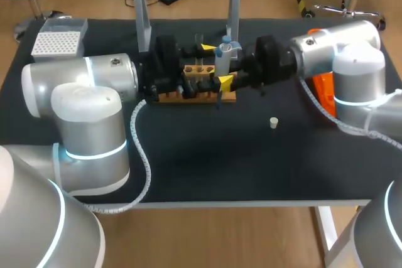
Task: Invert the test tube, pick up the pipette, mount the tip to pipette, aspirate from beaker and dispense into the tube, eject the tip, return the pipette, and cap with the stopper.
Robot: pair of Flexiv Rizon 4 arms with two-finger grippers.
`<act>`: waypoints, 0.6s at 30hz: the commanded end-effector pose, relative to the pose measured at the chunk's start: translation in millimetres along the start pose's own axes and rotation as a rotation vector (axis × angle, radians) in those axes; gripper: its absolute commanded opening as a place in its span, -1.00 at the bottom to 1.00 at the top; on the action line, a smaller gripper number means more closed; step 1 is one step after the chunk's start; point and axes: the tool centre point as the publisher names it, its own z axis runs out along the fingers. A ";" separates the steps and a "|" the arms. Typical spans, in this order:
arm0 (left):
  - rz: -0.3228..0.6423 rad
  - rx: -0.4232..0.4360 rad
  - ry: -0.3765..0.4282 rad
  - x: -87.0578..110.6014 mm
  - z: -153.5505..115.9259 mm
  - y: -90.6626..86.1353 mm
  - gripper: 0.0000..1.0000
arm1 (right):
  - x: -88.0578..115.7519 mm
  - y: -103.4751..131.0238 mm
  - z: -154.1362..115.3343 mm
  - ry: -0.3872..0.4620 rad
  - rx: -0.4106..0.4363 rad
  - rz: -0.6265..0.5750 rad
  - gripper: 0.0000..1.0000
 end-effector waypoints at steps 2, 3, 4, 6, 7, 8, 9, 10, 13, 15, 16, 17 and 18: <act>0.000 -0.001 -0.004 0.8 1.5 0.2 1.00 | 1.5 0.1 3.5 -0.005 0.000 0.000 -1.00; 0.000 -0.001 -0.004 0.8 1.5 0.2 1.00 | 1.6 0.3 3.8 -0.006 0.000 0.000 -1.00; 0.000 -0.001 -0.004 0.8 1.5 0.2 1.00 | 1.5 0.5 4.1 -0.007 -0.002 0.001 -1.00; 0.000 -0.001 -0.004 0.8 1.5 0.2 1.00 | 1.5 0.6 4.2 -0.008 -0.004 0.002 -1.00; 0.000 -0.001 -0.004 0.8 1.5 0.2 1.00 | 1.5 0.6 4.3 -0.008 -0.004 0.002 -1.00; 0.000 -0.001 -0.004 0.8 1.5 0.2 1.00 | 1.1 1.0 4.4 -0.010 -0.005 0.003 -1.00; 0.000 -0.001 -0.004 0.8 1.5 0.2 1.00 | 1.0 1.1 4.5 -0.011 -0.006 0.003 -1.00; 0.000 -0.001 -0.004 0.8 1.5 0.2 1.00 | 1.0 1.3 4.8 -0.011 -0.006 0.003 -1.00; 0.000 -0.001 -0.004 0.8 1.5 0.2 -0.87 | 1.3 1.4 5.1 -0.012 -0.008 0.002 -1.00; 0.000 -0.001 -0.004 0.8 1.5 0.2 -1.00 | 1.9 1.5 5.1 -0.013 -0.008 0.002 -1.00; 0.000 -0.001 -0.004 0.8 1.5 0.2 -1.00 | 2.1 1.5 5.3 -0.013 -0.007 0.001 -1.00; 0.000 -0.001 -0.004 0.8 1.5 0.2 -1.00 | 2.2 1.5 5.4 -0.012 -0.007 0.002 -1.00; 0.000 -0.001 -0.004 0.8 1.5 0.2 -1.00 | 2.3 1.5 5.5 -0.012 -0.007 0.001 -1.00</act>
